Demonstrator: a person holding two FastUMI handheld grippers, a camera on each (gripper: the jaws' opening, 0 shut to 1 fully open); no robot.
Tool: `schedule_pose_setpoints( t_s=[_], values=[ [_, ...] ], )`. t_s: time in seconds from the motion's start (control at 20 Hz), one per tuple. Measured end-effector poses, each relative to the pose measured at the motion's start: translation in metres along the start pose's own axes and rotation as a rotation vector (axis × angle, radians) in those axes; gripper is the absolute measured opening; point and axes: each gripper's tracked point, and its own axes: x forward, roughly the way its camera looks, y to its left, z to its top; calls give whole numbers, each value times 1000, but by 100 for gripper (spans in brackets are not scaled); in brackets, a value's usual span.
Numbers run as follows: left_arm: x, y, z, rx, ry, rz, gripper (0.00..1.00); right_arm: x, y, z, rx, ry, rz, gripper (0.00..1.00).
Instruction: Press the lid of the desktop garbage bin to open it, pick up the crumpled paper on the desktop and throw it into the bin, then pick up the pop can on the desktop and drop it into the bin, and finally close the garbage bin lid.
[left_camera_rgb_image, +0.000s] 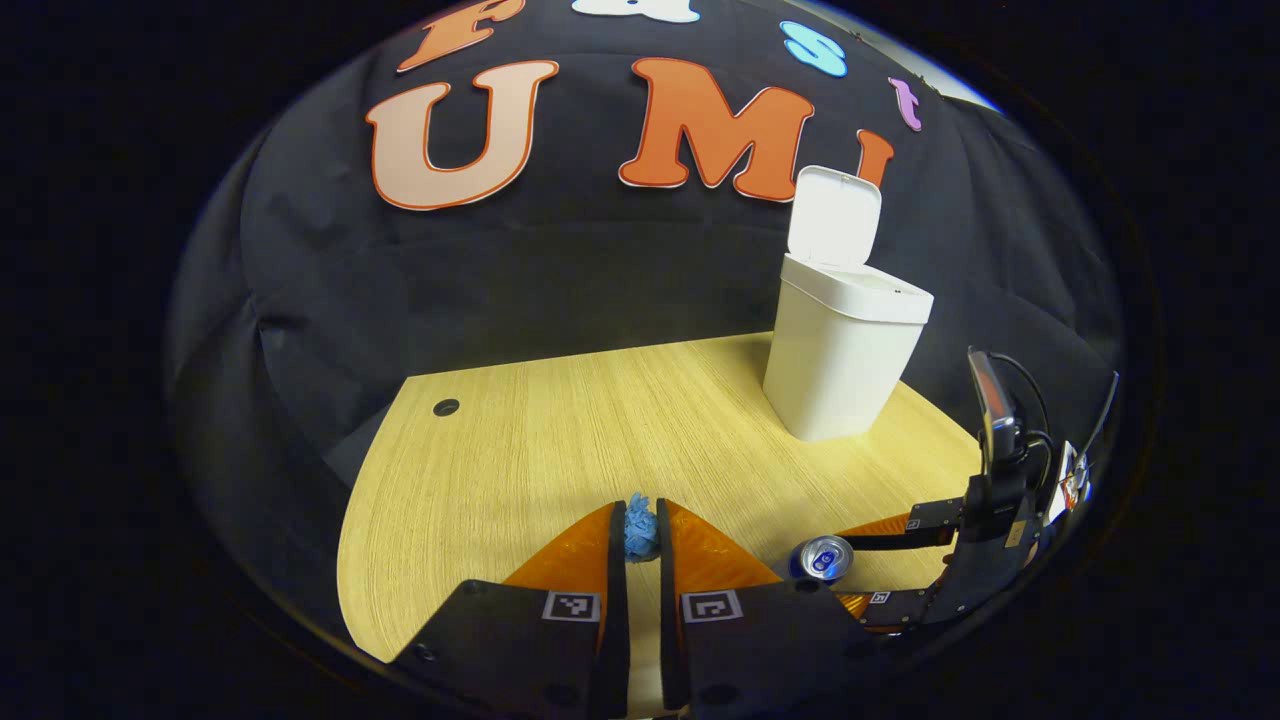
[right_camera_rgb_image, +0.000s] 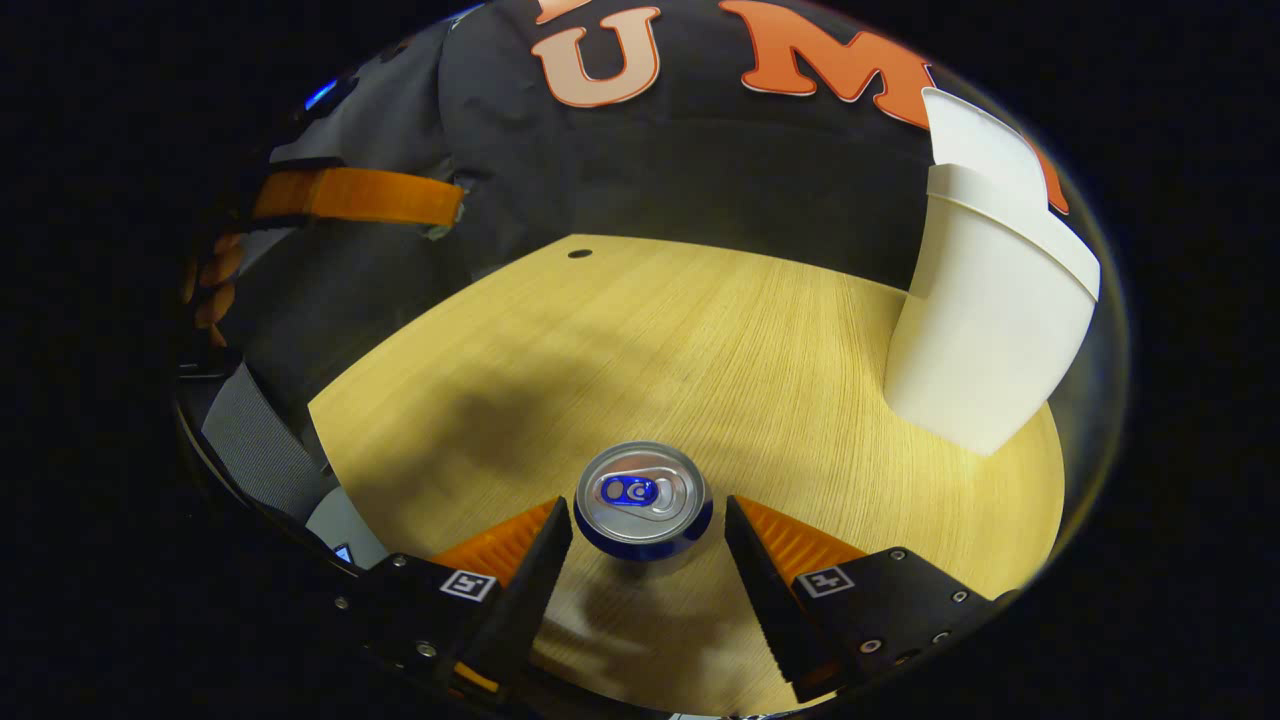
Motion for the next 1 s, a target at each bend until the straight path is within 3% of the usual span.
schedule_pose_setpoints(
  t_s=[0.15, 0.7, 1.0],
  values=[
    [-4, 3, 0, -7, -6, 7, 16, 4, 1, -3, 1, 7, -3, 82],
    [-11, 13, -5, -10, -27, 13, 16, -20, -9, 17, 6, -26, -56, 79],
    [-3, 0, -4, 22, -34, -30, 16, -45, -26, 39, 64, -69, -113, 79]
  ],
)
